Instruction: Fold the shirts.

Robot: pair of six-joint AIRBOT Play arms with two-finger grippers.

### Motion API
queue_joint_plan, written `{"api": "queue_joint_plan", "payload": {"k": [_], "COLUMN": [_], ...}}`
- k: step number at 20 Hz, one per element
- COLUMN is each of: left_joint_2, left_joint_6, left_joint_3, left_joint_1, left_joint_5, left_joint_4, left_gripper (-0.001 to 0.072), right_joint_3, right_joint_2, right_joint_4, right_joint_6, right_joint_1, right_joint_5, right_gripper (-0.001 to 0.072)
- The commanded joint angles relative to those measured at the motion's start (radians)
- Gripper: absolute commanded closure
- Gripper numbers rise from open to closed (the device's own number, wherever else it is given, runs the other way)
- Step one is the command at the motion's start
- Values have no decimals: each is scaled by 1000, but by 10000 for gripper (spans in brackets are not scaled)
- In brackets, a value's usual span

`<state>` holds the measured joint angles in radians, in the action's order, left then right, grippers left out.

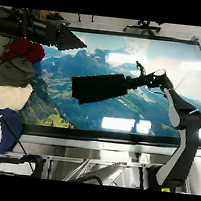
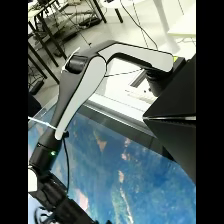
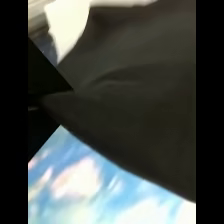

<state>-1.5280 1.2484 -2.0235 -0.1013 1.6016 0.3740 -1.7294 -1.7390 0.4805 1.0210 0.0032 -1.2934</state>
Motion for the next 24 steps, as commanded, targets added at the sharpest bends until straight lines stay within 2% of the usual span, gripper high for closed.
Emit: {"api": "queue_joint_plan", "payload": {"k": [1,4,7,12,15,19,21,24], "left_joint_2": [0,0,0,0,0,0,0,0], "left_joint_6": [2,2,2,2,-2,-37,-56,-63], "left_joint_3": [0,0,0,0,0,0,0,0], "left_joint_1": [-1,-1,-1,-1,-1,-1,-1,-1], "left_joint_5": [13,43,49,48,48,48,48,48], "left_joint_4": [0,0,0,0,0,1,1,1], "left_gripper": [693,693,693,693,693,693,693,693], "right_joint_3": [-26,-26,-26,22,162,459,595,755], "right_joint_2": [103,219,299,387,477,682,766,827], "right_joint_4": [-74,-17,147,469,616,842,895,876], "right_joint_6": [-34,61,200,373,474,684,724,726], "right_joint_1": [-68,-232,-436,-737,-853,-941,-953,-952], "right_joint_5": [23,43,16,-38,-36,27,42,37], "right_gripper": [692,692,692,693,693,693,693,692]}}
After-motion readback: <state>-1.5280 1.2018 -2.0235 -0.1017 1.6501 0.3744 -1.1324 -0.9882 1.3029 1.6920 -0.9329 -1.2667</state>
